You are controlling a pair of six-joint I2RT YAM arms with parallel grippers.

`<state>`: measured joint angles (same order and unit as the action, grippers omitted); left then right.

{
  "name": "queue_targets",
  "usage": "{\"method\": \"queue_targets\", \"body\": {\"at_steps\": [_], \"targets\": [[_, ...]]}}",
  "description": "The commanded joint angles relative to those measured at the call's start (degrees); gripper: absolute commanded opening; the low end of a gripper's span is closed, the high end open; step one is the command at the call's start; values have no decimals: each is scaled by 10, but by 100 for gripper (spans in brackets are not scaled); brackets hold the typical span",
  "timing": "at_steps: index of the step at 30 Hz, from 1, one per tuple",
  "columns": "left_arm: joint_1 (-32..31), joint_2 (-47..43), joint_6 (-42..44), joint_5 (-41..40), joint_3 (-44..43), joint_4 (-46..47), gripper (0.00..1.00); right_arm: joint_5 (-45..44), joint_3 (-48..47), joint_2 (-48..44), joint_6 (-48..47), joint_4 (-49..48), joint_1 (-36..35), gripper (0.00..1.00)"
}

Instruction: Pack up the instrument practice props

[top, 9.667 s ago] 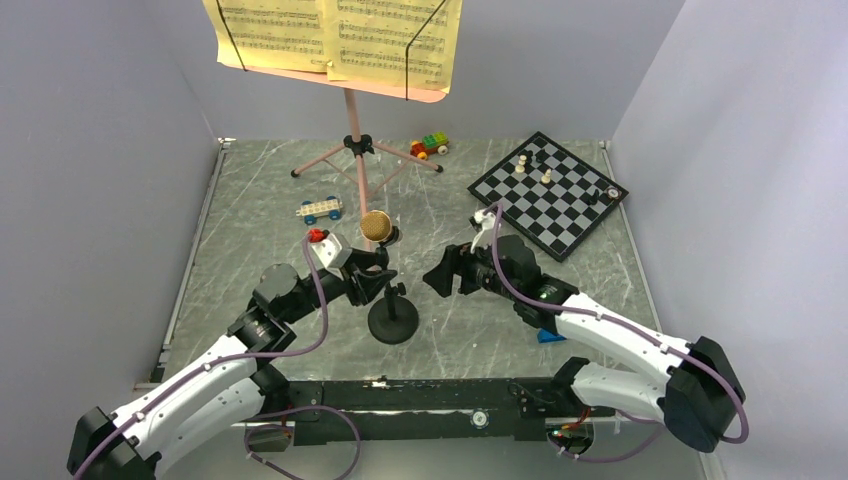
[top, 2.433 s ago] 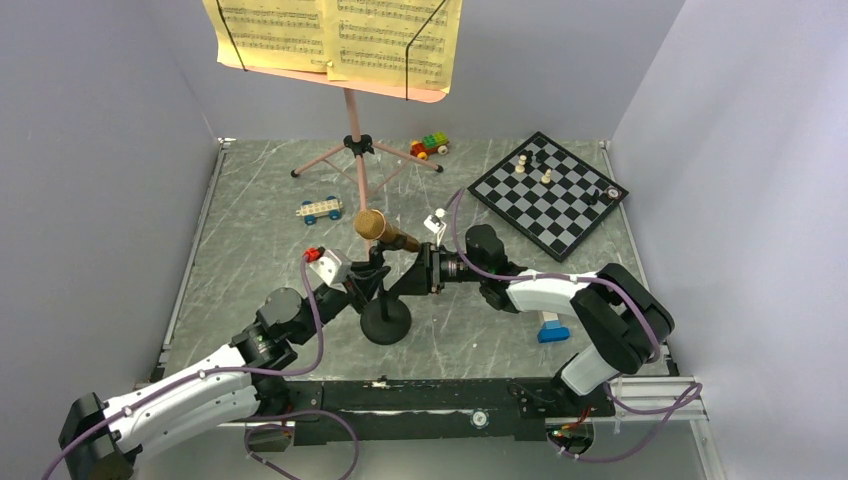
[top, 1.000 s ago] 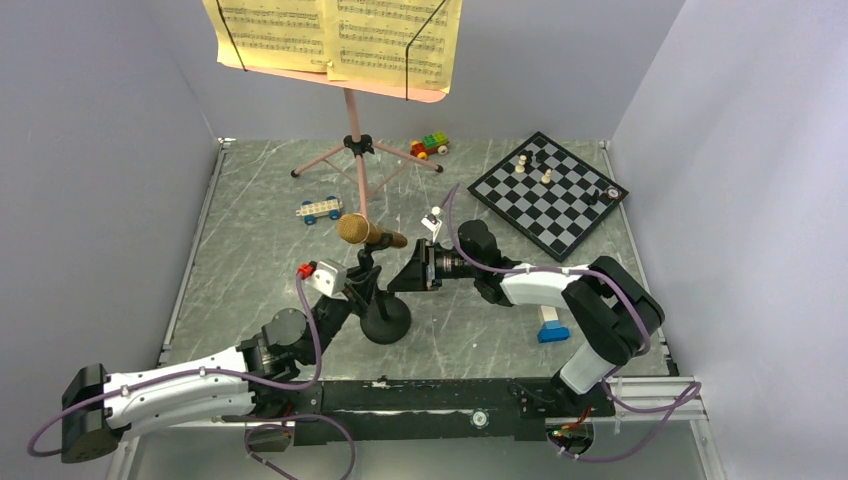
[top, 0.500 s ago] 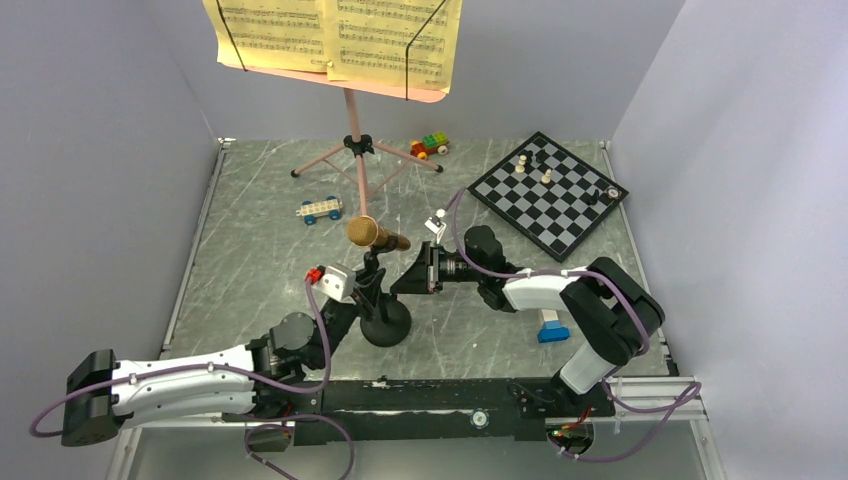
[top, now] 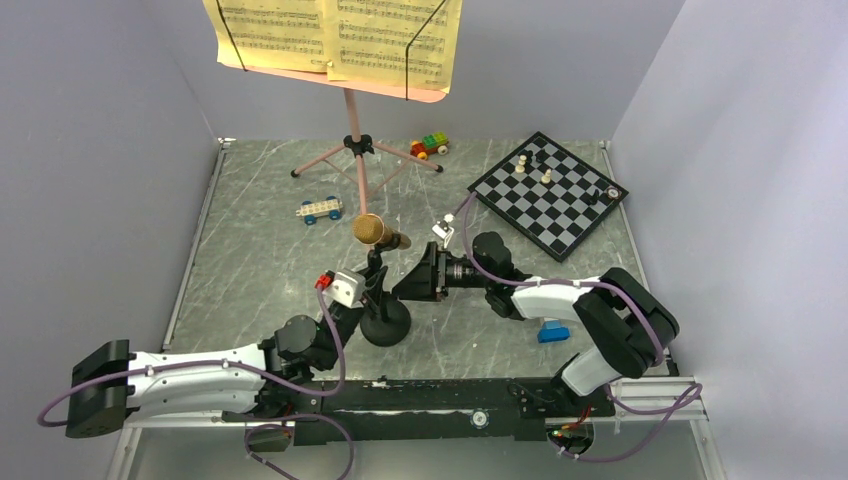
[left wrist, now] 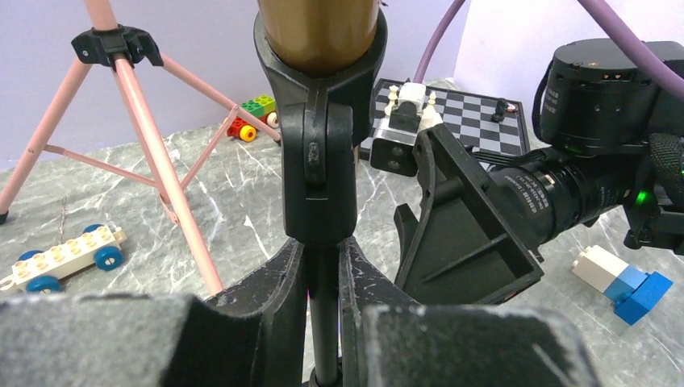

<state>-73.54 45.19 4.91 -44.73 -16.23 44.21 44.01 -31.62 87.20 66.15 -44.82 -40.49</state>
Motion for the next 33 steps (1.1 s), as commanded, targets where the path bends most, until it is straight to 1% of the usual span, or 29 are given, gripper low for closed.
{"method": "queue_targets", "body": {"at_steps": [1, 5, 7, 14, 16, 20, 23, 25, 28, 30, 33], "targets": [[-2, 10, 53, 4, -4, 77, 0, 3, -7, 13, 70, -90, 4, 65], [-4, 15, 59, 2, -2, 93, 0, 1, -14, 53, 142, -158, 3, 54], [-4, 18, 66, 1, -4, 99, 0, 3, -21, 69, 155, -164, 1, 50], [-6, 24, 63, 5, -1, 105, 0, 1, -39, 87, 143, -144, -2, 49], [-6, 26, 57, 5, 1, 105, 0, 4, -46, 90, 137, -141, -5, 43], [-6, 23, 46, -1, 7, 99, 0, 8, -50, 93, 132, -145, -8, 25], [-6, 16, 39, -4, 11, 92, 0, 10, -49, 94, 127, -147, -9, 19], [-6, 10, 32, -6, 12, 84, 0, 11, -50, 94, 113, -142, -9, 12], [-6, 3, 15, -19, 13, 60, 0, 11, -61, 83, 53, -102, -10, 0], [-6, -3, -6, -29, 16, 40, 0, 1, -77, 64, -30, -23, -13, 0], [-6, -17, -42, -37, 25, 12, 0, -32, -103, 35, -179, 100, -31, 0]]}}
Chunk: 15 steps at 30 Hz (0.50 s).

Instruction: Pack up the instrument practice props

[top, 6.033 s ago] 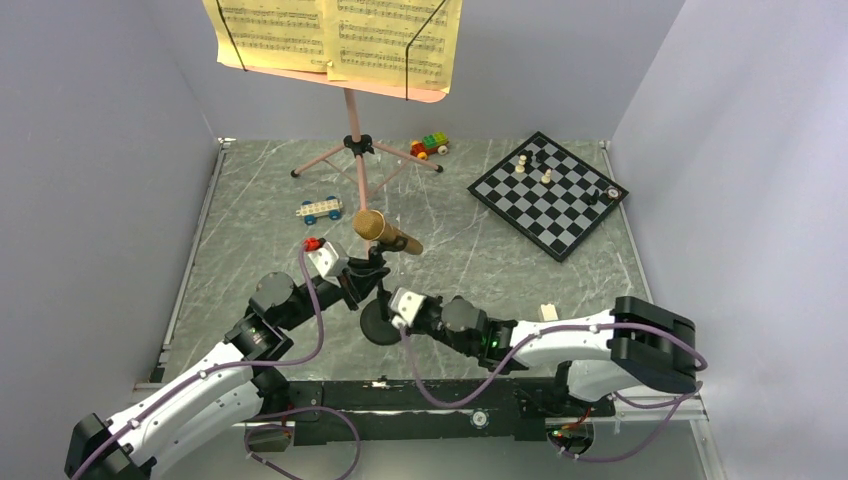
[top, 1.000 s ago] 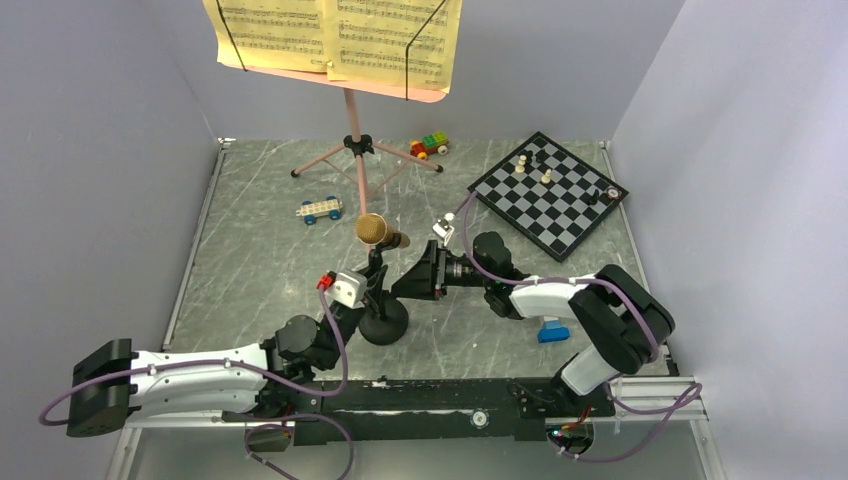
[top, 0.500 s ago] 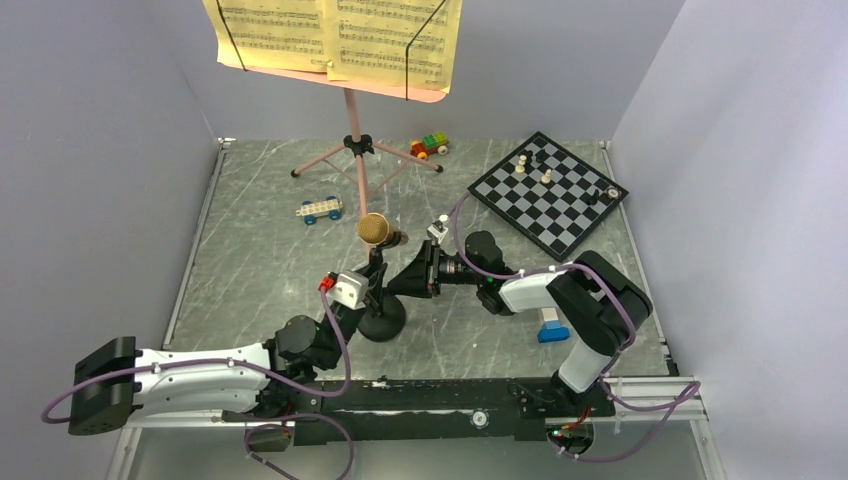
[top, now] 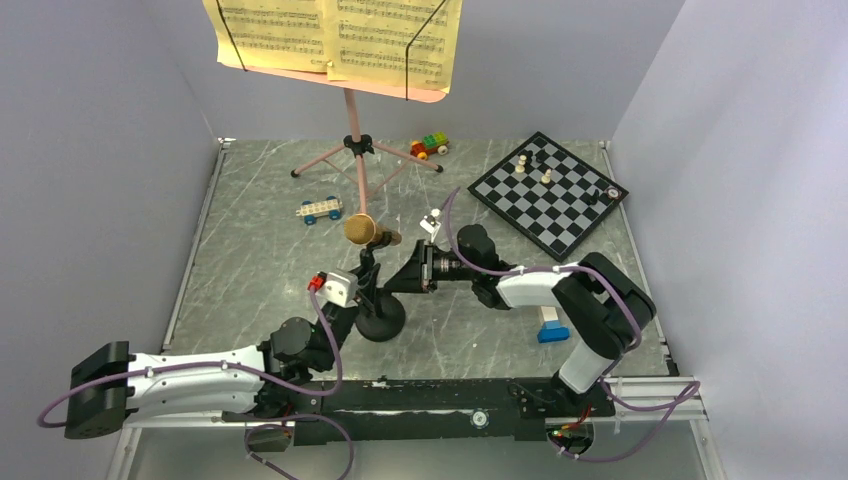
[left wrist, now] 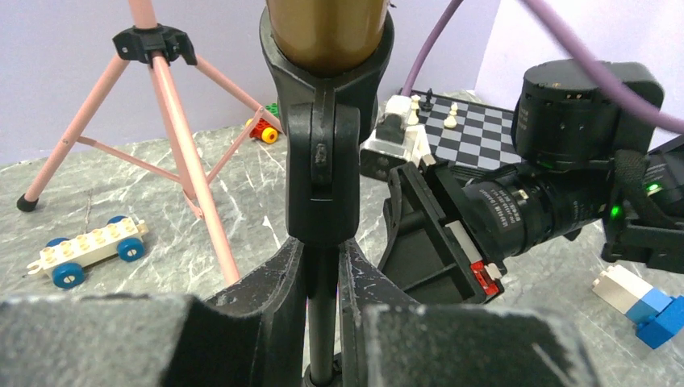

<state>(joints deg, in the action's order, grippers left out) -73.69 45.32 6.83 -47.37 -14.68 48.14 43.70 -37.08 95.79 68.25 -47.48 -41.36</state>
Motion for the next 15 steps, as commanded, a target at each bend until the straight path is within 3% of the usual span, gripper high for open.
{"method": "queue_targets", "body": {"at_steps": [1, 8, 15], "targets": [[-4, -23, -83, -13, 12, -41, 0, -45, -57, -59, -245, 163, -31, 0], [-4, -43, -145, -15, 23, -91, 0, -209, -42, -105, -435, 200, -109, 0], [-4, -41, -162, -1, 19, -119, 0, -474, 16, -153, -727, 162, -245, 0]]}}
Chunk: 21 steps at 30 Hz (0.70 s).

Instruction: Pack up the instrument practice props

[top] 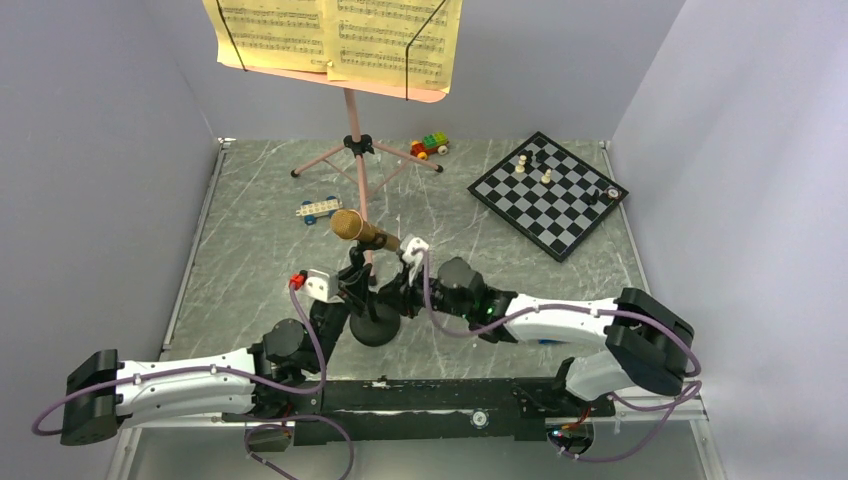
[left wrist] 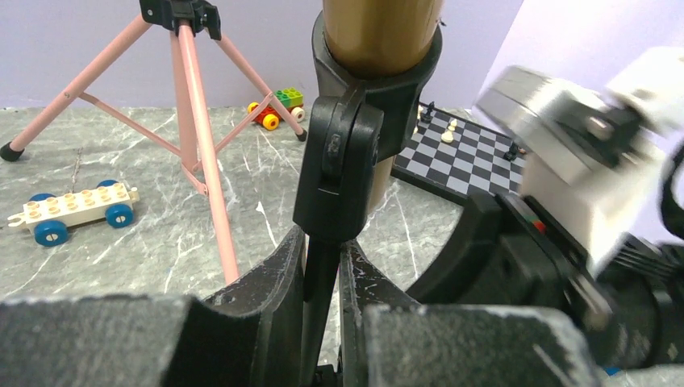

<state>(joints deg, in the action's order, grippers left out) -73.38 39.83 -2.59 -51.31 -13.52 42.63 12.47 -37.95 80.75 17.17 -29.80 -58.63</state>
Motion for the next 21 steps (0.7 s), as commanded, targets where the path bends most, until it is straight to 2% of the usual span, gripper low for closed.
{"method": "queue_targets", "body": {"at_steps": [1, 8, 12, 15, 17, 19, 21], "targets": [[-8, 15, -69, 41, 6, -65, 0, -200, 29, -4, -247, -21, -87, 0], [-7, 17, -89, 48, 14, -68, 0, -368, 51, 20, -444, -65, -173, 0], [-8, 21, -101, 51, 20, -69, 0, -489, 44, 95, -576, -123, -232, 0], [-8, 26, -106, 52, 20, -72, 0, -564, 38, 170, -681, -205, -264, 0], [-7, 27, -107, 50, 20, -75, 0, -618, 27, 214, -719, -246, -271, 0], [-8, 24, -110, 47, 22, -79, 0, -635, 28, 218, -737, -284, -280, 0], [-7, 19, -109, 44, 26, -81, 0, -631, 21, 181, -697, -243, -286, 0]]}}
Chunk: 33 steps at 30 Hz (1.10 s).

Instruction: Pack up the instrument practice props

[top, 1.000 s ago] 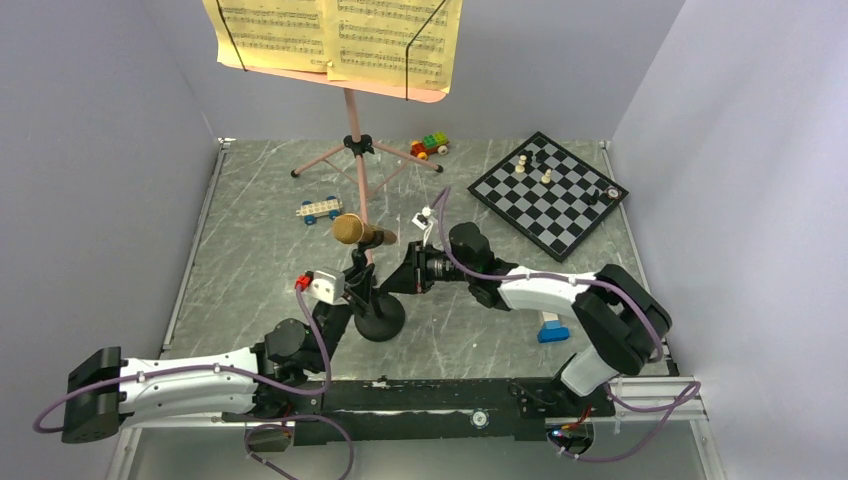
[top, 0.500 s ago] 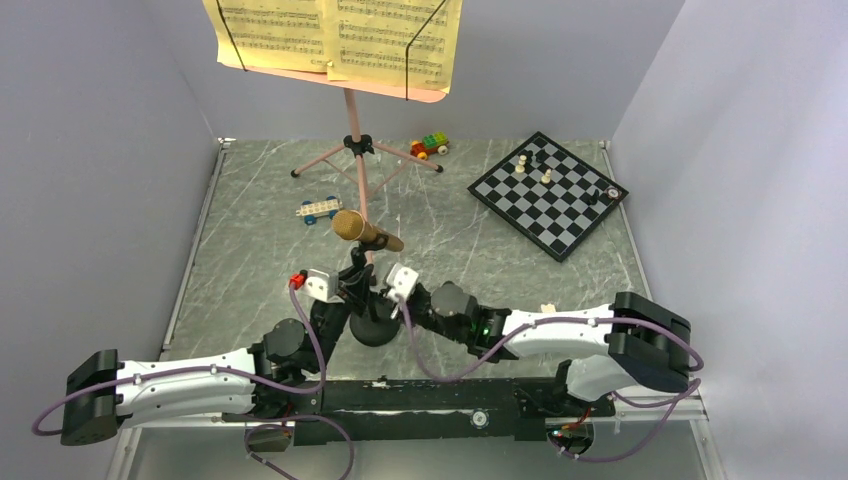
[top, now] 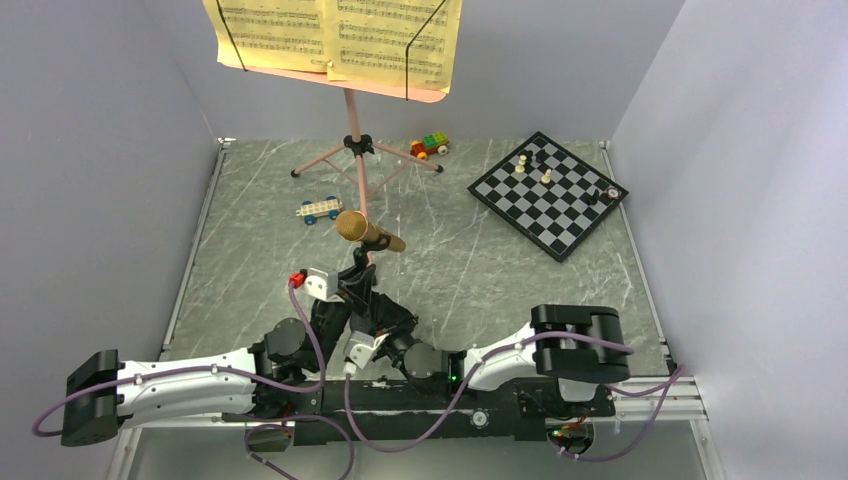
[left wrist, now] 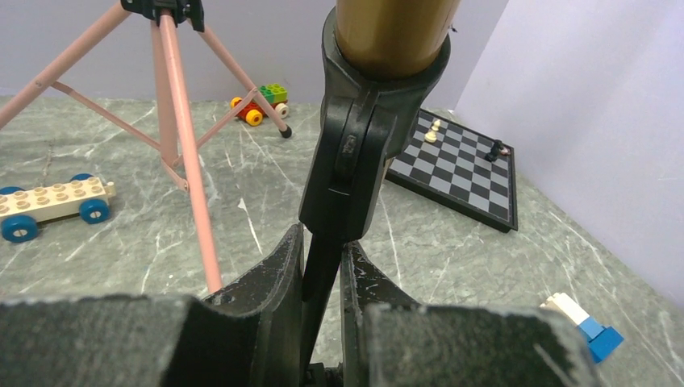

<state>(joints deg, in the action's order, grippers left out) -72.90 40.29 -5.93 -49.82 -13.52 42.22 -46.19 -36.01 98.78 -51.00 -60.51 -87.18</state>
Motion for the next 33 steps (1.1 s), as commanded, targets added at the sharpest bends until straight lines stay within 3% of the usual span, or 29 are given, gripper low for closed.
{"method": "queue_targets", "body": {"at_steps": [1, 3, 5, 7, 10, 13, 14, 16, 19, 25, 33], "targets": [[-13, 11, -75, 27, 27, -76, 0, -36, -6, -29, 38, 104, -1, 3], [-12, 5, -71, 24, 27, -78, 0, 2, -18, -89, 127, 187, -1, 33], [-13, 0, -66, 22, 28, -78, 0, 35, -29, -142, 200, 253, 3, 55], [-13, -3, -62, 20, 27, -78, 0, 61, -38, -186, 257, 297, 8, 67], [-12, -6, -55, 22, 28, -75, 0, 79, -49, -241, 336, 355, 16, 77], [-13, -6, -51, 27, 25, -82, 0, 119, -74, -291, 455, 452, 53, 82], [-13, -4, -53, 28, 22, -89, 0, 160, -85, -304, 533, 491, 83, 83], [-13, 2, -59, 25, 13, -110, 0, 280, -91, -325, 631, 542, 158, 82], [-13, 31, -80, 14, -21, -189, 0, 464, -55, -345, 762, 521, 269, 81], [-13, 60, -133, 27, -8, -201, 0, 662, -41, -299, 842, 478, 352, 81], [-22, 47, -156, 22, 3, -210, 0, 786, -40, -180, 914, 397, 383, 81]]}}
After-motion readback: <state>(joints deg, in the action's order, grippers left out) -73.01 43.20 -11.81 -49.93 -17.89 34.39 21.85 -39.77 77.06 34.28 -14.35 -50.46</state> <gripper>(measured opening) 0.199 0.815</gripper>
